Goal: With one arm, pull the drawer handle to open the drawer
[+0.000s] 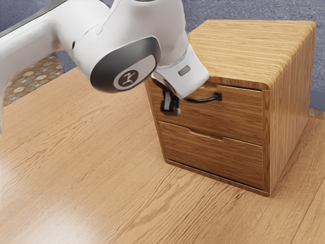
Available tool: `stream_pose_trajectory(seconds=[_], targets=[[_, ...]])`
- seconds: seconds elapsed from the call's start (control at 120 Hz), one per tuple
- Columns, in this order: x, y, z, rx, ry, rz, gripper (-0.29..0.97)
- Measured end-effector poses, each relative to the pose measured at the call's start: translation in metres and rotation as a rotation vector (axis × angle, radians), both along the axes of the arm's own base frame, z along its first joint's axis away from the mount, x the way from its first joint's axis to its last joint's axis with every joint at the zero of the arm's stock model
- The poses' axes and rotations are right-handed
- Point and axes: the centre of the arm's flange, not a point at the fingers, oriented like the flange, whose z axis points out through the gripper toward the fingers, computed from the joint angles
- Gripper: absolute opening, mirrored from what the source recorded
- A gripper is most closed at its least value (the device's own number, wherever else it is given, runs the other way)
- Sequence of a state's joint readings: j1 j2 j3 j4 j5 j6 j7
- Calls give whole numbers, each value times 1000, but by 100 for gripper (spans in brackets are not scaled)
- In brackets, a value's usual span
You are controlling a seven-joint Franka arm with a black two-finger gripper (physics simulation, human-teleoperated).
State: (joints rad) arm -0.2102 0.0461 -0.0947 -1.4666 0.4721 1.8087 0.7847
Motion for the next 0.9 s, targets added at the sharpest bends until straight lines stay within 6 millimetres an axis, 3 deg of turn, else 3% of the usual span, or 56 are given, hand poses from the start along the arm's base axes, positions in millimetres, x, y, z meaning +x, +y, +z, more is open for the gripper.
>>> stream_pose_trajectory(seconds=[0.15,0.467,0.758,0.9], targets=[[3,10,-1,-17,3,3,29],[-2,-23,0,-114,7,-75,28],[11,9,-3,-135,-1,-34,27],[14,8,-6,-145,-6,-44,27]])
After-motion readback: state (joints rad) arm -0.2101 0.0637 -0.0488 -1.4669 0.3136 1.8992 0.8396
